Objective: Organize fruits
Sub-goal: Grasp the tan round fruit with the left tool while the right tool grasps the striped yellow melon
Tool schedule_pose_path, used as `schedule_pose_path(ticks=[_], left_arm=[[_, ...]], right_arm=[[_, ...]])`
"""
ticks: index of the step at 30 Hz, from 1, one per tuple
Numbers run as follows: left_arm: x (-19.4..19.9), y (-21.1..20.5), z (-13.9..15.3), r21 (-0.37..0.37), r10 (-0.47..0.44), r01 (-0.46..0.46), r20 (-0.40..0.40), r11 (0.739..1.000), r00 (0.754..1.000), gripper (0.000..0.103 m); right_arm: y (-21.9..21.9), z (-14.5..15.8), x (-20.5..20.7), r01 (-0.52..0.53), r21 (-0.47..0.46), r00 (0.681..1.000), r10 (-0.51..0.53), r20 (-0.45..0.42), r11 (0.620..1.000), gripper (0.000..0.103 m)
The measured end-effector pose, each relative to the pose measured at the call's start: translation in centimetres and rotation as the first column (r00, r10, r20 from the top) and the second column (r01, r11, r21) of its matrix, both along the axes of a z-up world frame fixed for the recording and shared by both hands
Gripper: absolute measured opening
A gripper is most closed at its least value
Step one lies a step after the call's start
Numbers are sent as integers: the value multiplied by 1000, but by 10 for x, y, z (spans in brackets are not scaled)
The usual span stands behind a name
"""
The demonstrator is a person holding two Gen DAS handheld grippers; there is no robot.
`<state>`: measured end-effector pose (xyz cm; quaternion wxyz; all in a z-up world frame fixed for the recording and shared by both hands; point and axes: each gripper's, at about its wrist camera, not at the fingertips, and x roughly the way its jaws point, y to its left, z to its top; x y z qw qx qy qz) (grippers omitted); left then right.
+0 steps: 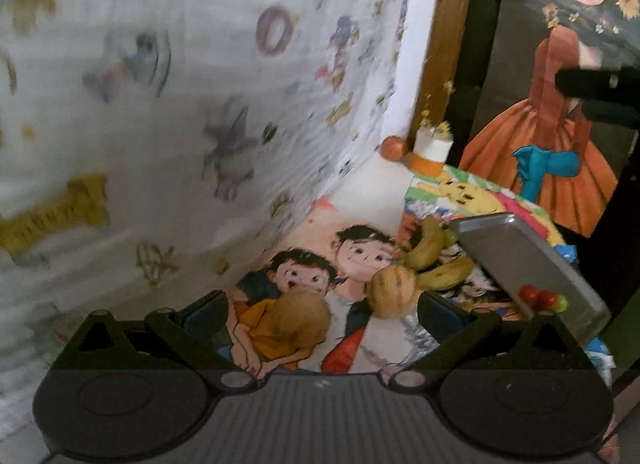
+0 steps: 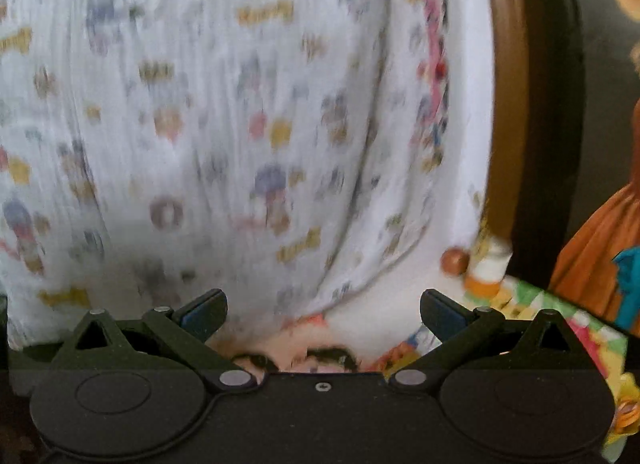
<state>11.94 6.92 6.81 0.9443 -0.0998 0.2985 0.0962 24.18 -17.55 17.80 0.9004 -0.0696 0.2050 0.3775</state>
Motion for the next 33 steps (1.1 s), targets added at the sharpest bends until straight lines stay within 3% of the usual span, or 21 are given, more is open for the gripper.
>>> schedule_pose_path(ticks=[5, 9, 12, 19, 23, 28, 33], left_arm=[[16, 6, -28, 35, -17, 18, -55, 999, 998, 103], [23, 6, -42, 88, -49, 56, -79, 995, 996, 103], [29, 7, -50, 122, -83, 94, -93, 988, 992, 103], [41, 9, -63, 154, -109, 125, -109, 980, 988, 103], [49, 11, -69, 179, -134, 156, -129, 972, 983, 103], [57, 10, -72, 241, -176, 209, -153, 948, 972, 103], [59, 7, -74, 289, -233, 274, -168, 917, 958, 103]], right_arm=[[15, -56, 12, -76, -172, 997, 75, -10, 982, 102], [26, -93, 12, -210, -334, 976, 216, -18, 919, 102], [33, -113, 14, -295, -388, 953, 301, -49, 873, 102], [54, -143, 24, -360, -410, 930, 355, -91, 838, 102], [64, -154, 29, -407, -447, 908, 408, -101, 796, 102], [72, -164, 36, -482, -474, 867, 478, -139, 737, 101], [76, -163, 42, -529, -458, 837, 528, -142, 715, 96]])
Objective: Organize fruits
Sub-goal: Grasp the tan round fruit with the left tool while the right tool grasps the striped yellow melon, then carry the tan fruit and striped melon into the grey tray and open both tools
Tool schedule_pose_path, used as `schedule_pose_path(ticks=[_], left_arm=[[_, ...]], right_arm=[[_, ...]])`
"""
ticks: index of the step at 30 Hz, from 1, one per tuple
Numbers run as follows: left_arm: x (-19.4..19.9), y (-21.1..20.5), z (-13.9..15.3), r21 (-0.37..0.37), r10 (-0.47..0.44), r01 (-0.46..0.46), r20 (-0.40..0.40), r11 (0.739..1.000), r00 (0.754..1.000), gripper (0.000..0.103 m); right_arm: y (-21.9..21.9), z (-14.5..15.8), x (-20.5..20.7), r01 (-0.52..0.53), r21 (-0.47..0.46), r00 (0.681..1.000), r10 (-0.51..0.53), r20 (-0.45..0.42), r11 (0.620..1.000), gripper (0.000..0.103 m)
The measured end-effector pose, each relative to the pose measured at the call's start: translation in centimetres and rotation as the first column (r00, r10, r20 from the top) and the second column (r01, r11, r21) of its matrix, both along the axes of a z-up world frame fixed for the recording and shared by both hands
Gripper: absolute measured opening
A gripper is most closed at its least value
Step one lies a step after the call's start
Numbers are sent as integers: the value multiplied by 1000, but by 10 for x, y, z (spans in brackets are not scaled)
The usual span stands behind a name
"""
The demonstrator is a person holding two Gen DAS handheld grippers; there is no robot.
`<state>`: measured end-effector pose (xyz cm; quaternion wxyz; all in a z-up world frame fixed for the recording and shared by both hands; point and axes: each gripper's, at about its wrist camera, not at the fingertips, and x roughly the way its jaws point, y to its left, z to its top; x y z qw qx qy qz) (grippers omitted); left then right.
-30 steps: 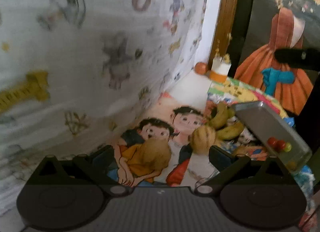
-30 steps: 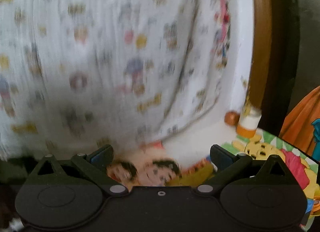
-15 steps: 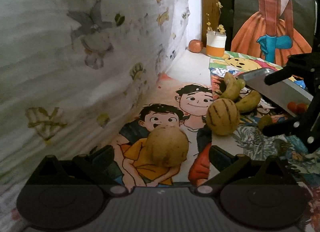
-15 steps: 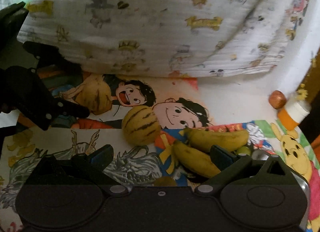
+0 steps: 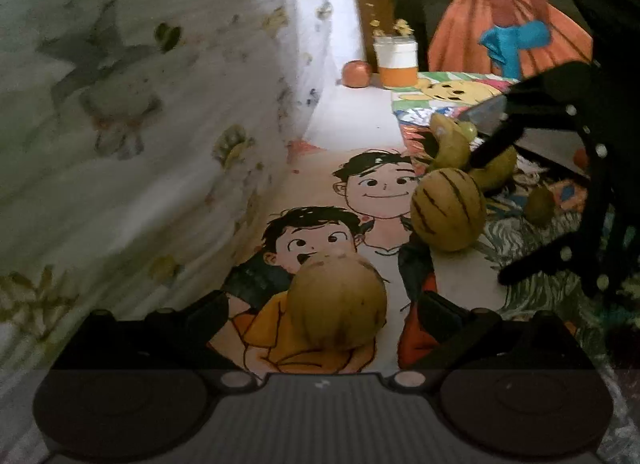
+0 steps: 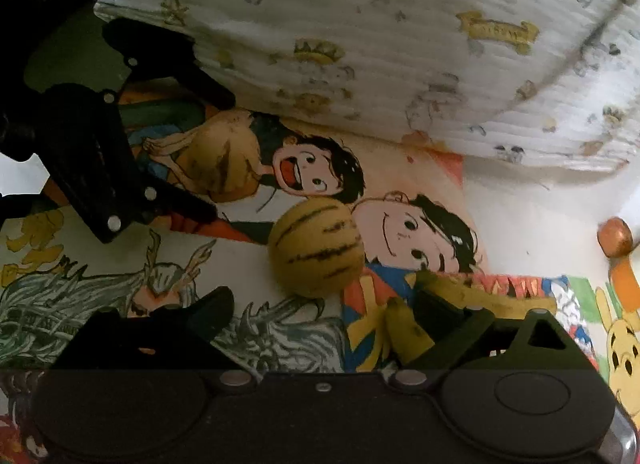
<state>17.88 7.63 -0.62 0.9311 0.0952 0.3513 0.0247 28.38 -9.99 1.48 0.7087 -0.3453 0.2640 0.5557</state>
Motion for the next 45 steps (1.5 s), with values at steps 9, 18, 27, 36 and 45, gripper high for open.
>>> schedule_pose_path(ticks=[9, 18, 27, 36, 45], left_arm=[[-2, 0, -3, -5, -50, 50, 7, 999, 999, 96], [1, 8, -2, -63, -70, 70, 4, 996, 998, 81], [1, 17, -1, -134, -45, 44, -6, 990, 999, 59], [0, 20, 1, -189, -2, 1, -6, 982, 1000, 56], [-9, 23, 2, -321, 113, -94, 40, 942, 993, 56]], right_arm=[[4, -4, 14, 22, 58, 997, -17, -75, 998, 81], [3, -7, 18, 25, 101, 996, -16, -92, 995, 68], [10, -8, 20, 9, 116, 993, 5, -116, 993, 58], [7, -10, 20, 35, 148, 991, -15, -136, 988, 55], [-4, -9, 20, 119, 205, 975, -75, -208, 971, 55]])
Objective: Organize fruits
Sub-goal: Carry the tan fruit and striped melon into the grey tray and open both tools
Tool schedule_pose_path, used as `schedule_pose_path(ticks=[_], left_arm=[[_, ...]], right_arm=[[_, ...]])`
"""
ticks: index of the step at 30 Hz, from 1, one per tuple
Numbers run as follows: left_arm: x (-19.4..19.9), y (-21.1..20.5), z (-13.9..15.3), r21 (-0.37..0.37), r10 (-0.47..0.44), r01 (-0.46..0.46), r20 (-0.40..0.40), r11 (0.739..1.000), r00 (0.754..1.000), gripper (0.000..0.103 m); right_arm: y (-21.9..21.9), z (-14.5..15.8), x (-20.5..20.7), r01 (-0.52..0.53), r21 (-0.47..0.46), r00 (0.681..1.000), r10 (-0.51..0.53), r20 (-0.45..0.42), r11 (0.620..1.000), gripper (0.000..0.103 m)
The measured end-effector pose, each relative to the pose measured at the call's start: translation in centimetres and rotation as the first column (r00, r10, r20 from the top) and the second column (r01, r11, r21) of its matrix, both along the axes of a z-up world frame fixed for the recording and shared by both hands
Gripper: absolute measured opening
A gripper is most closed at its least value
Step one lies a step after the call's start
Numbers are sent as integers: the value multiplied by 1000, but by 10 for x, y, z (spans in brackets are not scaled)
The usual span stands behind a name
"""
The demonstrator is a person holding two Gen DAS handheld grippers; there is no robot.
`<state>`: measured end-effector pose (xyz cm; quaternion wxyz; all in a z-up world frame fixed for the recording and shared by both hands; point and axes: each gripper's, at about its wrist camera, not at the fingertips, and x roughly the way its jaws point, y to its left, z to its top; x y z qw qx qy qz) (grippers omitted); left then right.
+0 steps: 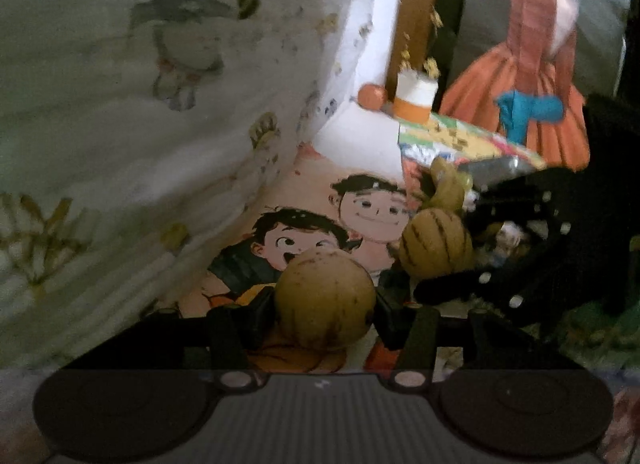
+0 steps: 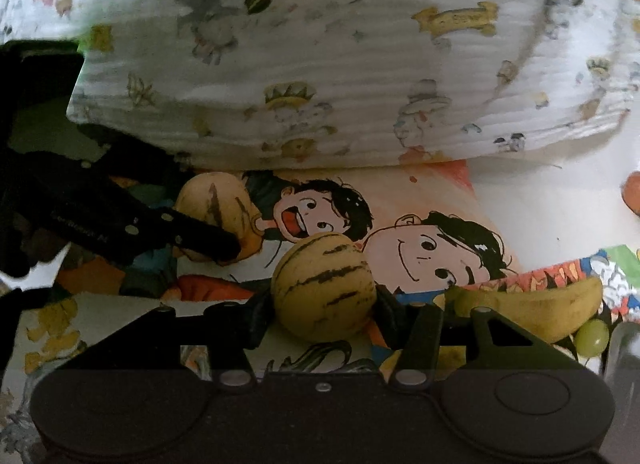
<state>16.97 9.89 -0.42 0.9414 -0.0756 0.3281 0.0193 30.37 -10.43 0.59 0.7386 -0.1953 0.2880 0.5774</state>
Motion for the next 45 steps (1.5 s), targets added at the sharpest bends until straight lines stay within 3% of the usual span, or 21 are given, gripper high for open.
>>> schedule_pose_path(ticks=[13, 18, 24, 31, 35, 40, 45], left_arm=[[-10, -10, 9, -64, 97, -92, 73, 994, 993, 56], [-8, -17, 20, -64, 120, -115, 93, 991, 988, 56], [9, -36, 39, -105, 142, -127, 145, 986, 979, 56], [50, -82, 56, -158, 122, -96, 164, 983, 979, 56], [76, -114, 59, -187, 81, -54, 143, 981, 986, 56], [106, -151, 52, -216, 11, 19, 136, 976, 991, 56], [131, -183, 38, -153, -49, 69, 128, 986, 991, 56]], right_arm=[[-30, 4, 0, 119, 179, 990, -102, -101, 977, 55], [-58, 25, 0, 223, 290, 973, -193, -130, 931, 55], [-99, 53, -8, 331, 356, 940, -337, -47, 874, 55], [-149, 67, -10, 496, 356, 843, -538, 24, 792, 55], [-179, 64, -11, 596, 351, 762, -646, 36, 723, 55], [-213, 51, -7, 728, 331, 631, -775, 18, 600, 55], [-235, 34, 4, 820, 281, 518, -855, 4, 498, 55]])
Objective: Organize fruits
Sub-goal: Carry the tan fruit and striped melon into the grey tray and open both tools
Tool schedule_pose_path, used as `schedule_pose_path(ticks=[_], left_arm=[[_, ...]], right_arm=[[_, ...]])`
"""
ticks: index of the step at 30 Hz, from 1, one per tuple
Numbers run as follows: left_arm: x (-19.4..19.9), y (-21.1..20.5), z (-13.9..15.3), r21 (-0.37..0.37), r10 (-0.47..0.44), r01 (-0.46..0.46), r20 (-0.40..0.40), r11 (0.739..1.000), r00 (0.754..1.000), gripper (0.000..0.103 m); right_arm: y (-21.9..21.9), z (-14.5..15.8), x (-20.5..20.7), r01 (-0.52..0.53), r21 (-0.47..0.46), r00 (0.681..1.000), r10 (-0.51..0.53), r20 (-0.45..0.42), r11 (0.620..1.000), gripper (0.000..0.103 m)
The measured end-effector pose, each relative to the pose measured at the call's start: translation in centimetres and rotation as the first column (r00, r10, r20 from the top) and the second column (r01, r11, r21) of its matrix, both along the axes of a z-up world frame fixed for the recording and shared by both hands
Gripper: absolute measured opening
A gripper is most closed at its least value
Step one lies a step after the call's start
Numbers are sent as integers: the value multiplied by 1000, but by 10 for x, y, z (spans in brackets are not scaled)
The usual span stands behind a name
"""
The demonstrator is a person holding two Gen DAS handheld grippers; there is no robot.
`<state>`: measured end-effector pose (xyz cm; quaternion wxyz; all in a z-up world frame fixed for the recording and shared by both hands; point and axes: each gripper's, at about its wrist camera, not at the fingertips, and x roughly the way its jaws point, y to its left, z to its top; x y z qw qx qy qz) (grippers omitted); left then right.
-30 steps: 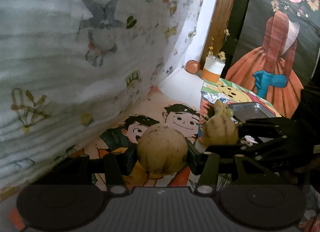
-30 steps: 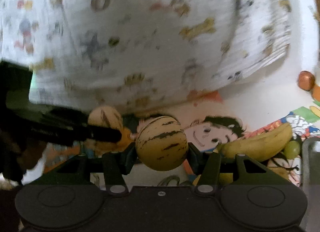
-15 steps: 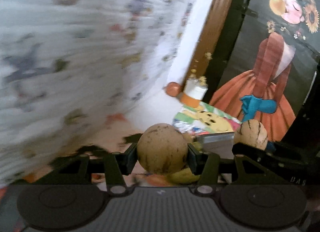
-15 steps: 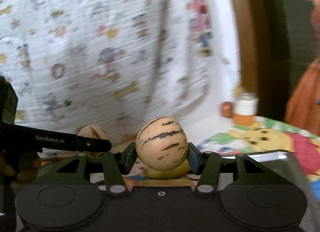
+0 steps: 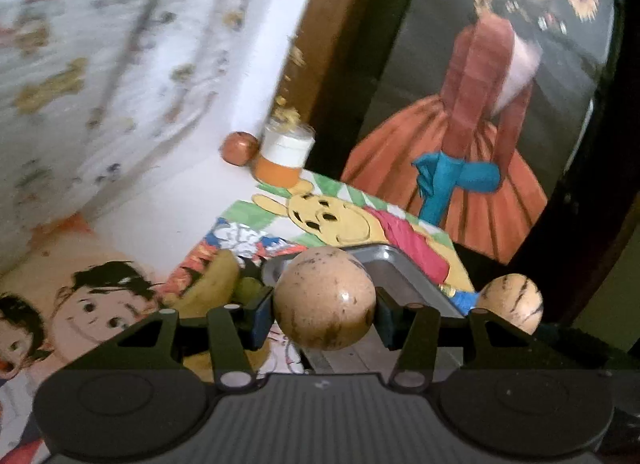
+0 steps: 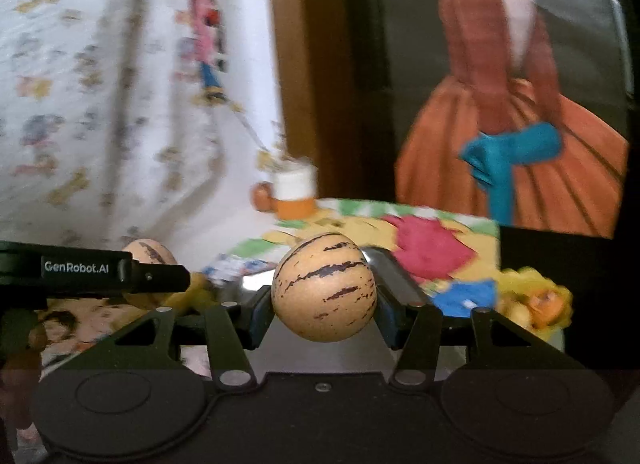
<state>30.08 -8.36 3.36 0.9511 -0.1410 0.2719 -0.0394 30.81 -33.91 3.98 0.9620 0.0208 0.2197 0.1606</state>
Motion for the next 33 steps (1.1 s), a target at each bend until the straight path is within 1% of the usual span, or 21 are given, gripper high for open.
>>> schedule_pose_path(ticks=[4, 9, 16, 19, 23, 26, 31, 33], left_arm=[[18, -16, -15, 40, -42, 43, -39, 998, 998, 56], [32, -26, -30, 71, -27, 35, -106, 997, 994, 56], [42, -35, -39, 107, -63, 77, -132, 991, 989, 56], [44, -37, -42, 116, -88, 105, -142, 988, 986, 56], [48, -40, -46, 141, -97, 122, -170, 982, 981, 56], [48, -41, -46, 157, -109, 136, -172, 978, 979, 56], [49, -39, -45, 153, -120, 148, -181, 977, 976, 56], [47, -37, -43, 134, -124, 148, -175, 980, 977, 58]], right_arm=[[-9, -16, 9, 60, -4, 996, -60, -63, 998, 55], [-11, -34, 18, 100, -7, 986, -101, -132, 995, 55], [-11, -48, 23, 139, -26, 972, -141, -189, 990, 55], [-11, -51, 24, 148, -31, 968, -151, -201, 989, 55], [-10, -53, 22, 153, -37, 968, -157, -196, 988, 55], [-10, -54, 22, 156, -36, 967, -160, -198, 987, 55], [-10, -53, 22, 158, -35, 967, -162, -198, 987, 56], [-12, -53, 20, 163, -29, 967, -166, -196, 986, 56]])
